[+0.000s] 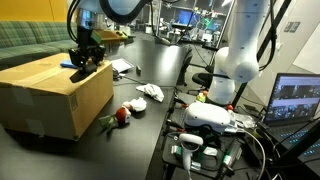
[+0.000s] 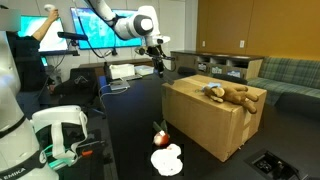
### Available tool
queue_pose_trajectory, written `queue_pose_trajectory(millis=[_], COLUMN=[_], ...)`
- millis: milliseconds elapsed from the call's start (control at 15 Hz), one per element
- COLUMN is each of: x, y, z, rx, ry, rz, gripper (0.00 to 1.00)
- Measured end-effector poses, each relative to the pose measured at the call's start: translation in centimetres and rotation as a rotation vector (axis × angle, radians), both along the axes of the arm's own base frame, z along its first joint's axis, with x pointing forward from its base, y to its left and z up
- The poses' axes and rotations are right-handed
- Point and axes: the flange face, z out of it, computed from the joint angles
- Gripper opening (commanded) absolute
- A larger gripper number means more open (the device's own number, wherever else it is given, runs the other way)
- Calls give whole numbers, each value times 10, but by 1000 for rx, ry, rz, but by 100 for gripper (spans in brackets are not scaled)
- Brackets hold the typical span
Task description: Pick up all the objects from the box and put them on the table, then pick up all the the objects on the table and put them on the box
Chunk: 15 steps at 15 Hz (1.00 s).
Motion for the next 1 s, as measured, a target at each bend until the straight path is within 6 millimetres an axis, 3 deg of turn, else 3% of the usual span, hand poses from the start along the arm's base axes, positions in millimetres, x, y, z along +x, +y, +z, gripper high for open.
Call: queue_pose_trajectory(millis=[267, 533, 1000], x=[24, 50, 94], y=[6, 18, 37], z=[4, -4, -54], rx=[-8, 11, -13], ry=[-77, -175, -280], rz=[-33, -55, -100], gripper=[35, 35, 35])
